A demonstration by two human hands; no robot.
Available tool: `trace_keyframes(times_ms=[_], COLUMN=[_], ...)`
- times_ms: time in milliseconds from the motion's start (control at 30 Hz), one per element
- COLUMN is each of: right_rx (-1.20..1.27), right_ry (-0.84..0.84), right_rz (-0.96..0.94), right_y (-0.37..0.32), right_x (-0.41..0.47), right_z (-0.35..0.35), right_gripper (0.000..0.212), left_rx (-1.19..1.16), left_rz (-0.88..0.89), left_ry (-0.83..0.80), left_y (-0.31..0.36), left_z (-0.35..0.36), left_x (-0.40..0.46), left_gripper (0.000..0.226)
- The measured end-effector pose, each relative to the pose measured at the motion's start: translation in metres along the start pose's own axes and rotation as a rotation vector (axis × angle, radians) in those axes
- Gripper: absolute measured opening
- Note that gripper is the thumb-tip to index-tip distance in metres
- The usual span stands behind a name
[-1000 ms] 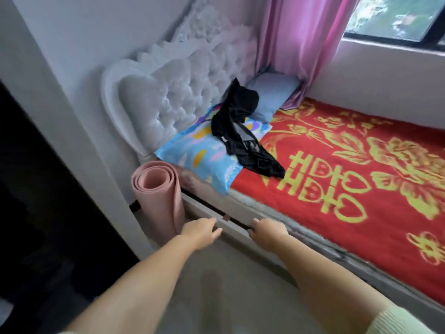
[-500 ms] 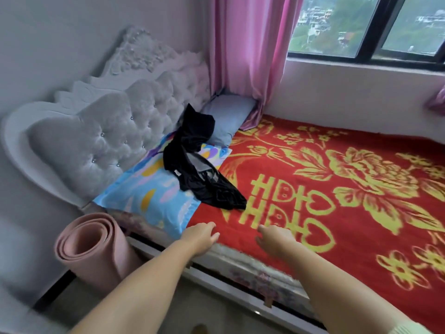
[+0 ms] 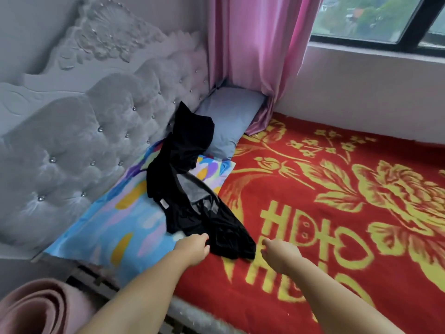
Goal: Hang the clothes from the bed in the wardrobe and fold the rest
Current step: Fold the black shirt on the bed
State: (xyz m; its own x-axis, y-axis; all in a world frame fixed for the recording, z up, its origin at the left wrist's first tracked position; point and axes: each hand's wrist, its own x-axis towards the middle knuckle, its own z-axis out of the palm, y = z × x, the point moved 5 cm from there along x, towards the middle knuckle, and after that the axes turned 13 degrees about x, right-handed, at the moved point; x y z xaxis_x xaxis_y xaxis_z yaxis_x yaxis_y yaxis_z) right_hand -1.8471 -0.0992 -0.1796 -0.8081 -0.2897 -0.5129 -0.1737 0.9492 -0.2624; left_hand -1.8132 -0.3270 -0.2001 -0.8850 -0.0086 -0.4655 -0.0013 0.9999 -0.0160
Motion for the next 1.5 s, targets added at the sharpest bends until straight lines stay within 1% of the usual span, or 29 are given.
trace_keyframes(times_ms=[167,233,300,367,433,500,533,600,667,700,767,833,900,967,1033,1100,1233,1333,1500], right_rx=[0.018,0.011,0.026,0.047,0.054,0.025,0.007,-0.015,-0.069,-0.098,-0.075,0.011,0.053,0.054,0.062,0.090,0.100,0.086,0.100], right_ry=[-0.148,-0.187,-0.232,-0.234,-0.203,-0.203,-0.211,-0.246,-0.225,-0.177,-0.109,-0.132,-0.171,-0.195,-0.209,-0.196,-0.121,-0.073,-0.019], right_rz=[-0.001,0.007,0.008,0.000,-0.026,-0.053,-0.052,-0.031,-0.013,-0.012,-0.013,-0.019,-0.047,-0.066,-0.047,0.000,0.085,0.132,0.222], right_y=[-0.004,-0.007,-0.012,-0.015,-0.019,-0.023,-0.024,-0.020,-0.016,-0.015,-0.017,-0.020,-0.021,-0.018,-0.006,0.014,0.063,0.102,0.163], right_x=[0.086,0.116,0.155,0.193,0.228,0.257,0.266,0.286,0.295,0.299,0.303,0.303,0.296,0.284,0.265,0.244,0.214,0.189,0.144], right_z=[0.025,0.039,0.060,0.076,0.091,0.107,0.113,0.134,0.146,0.147,0.144,0.141,0.133,0.126,0.118,0.107,0.079,0.058,0.032], right_gripper=[0.037,0.041,0.052,0.063,0.072,0.081,0.085,0.092,0.095,0.091,0.071,0.049,0.033,0.025,0.018,0.015,0.028,0.031,0.023], left_rx=[0.031,0.066,0.140,0.247,0.354,0.462,0.518,0.572,0.549,0.521,0.448,0.352,0.242,0.161,0.138,0.128,0.184,0.215,0.220], left_rz=[0.048,0.059,0.069,0.090,0.112,0.084,0.054,0.004,-0.012,-0.006,0.006,-0.008,-0.028,-0.024,-0.023,-0.025,0.046,0.168,0.293], left_ry=[-0.104,-0.095,-0.069,0.016,0.074,0.076,0.061,0.015,0.005,0.025,0.100,0.154,0.127,0.113,0.105,0.093,0.100,0.102,-0.021], left_y=[-0.012,-0.021,-0.037,-0.052,-0.065,-0.081,-0.089,-0.104,-0.109,-0.108,-0.106,-0.104,-0.099,-0.091,-0.079,-0.063,-0.027,0.010,0.085], left_z=[0.015,0.021,0.028,0.035,0.044,0.057,0.062,0.077,0.085,0.086,0.081,0.069,0.055,0.043,0.035,0.034,0.042,0.043,0.038], left_x=[0.076,0.102,0.141,0.181,0.213,0.239,0.247,0.263,0.271,0.274,0.277,0.277,0.272,0.263,0.247,0.231,0.211,0.198,0.169], left_gripper=[0.041,0.039,0.039,0.042,0.056,0.070,0.074,0.073,0.064,0.059,0.049,0.041,0.037,0.035,0.033,0.028,0.019,0.031,0.055])
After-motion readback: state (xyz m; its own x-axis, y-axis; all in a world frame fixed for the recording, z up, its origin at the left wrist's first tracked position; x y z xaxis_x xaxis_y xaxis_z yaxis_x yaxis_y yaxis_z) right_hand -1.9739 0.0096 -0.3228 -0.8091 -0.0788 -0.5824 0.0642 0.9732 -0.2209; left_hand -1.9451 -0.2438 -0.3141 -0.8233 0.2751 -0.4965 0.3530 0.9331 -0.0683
